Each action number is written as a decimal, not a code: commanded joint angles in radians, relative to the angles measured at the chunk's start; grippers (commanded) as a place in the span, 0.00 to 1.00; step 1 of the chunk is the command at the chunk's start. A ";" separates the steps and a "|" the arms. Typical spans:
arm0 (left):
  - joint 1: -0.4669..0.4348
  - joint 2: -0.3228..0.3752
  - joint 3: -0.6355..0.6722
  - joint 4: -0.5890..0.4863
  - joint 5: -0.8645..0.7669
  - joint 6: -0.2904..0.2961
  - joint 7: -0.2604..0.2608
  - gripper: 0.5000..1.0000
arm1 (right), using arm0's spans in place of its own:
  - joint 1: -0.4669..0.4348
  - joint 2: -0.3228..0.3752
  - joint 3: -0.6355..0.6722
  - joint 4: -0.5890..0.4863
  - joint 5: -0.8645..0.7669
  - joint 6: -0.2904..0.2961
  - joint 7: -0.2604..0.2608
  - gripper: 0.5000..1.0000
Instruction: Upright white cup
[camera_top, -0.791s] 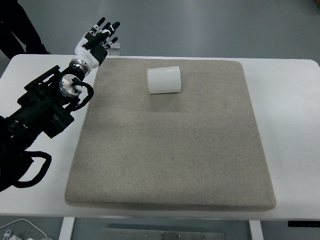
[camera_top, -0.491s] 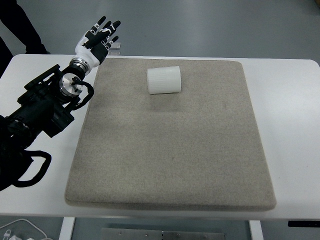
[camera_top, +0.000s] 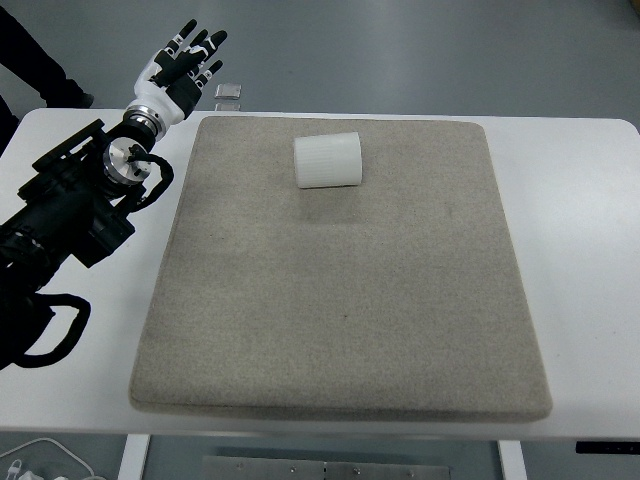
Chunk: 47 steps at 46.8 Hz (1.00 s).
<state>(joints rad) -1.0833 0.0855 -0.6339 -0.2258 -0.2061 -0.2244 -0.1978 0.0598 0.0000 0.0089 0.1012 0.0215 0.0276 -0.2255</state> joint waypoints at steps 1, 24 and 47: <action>-0.007 -0.001 0.002 -0.001 0.004 0.005 0.008 0.99 | 0.000 0.000 0.000 0.000 0.000 0.000 0.000 0.86; -0.060 -0.001 0.003 -0.104 0.365 -0.018 0.011 1.00 | 0.000 0.000 0.000 0.000 0.000 0.000 0.000 0.86; -0.161 0.075 0.129 -0.263 0.818 -0.018 0.026 0.99 | 0.000 0.000 0.000 0.000 0.000 0.000 0.000 0.86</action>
<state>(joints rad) -1.2280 0.1388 -0.5361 -0.4571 0.5942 -0.2391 -0.1804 0.0598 0.0000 0.0092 0.1012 0.0215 0.0276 -0.2255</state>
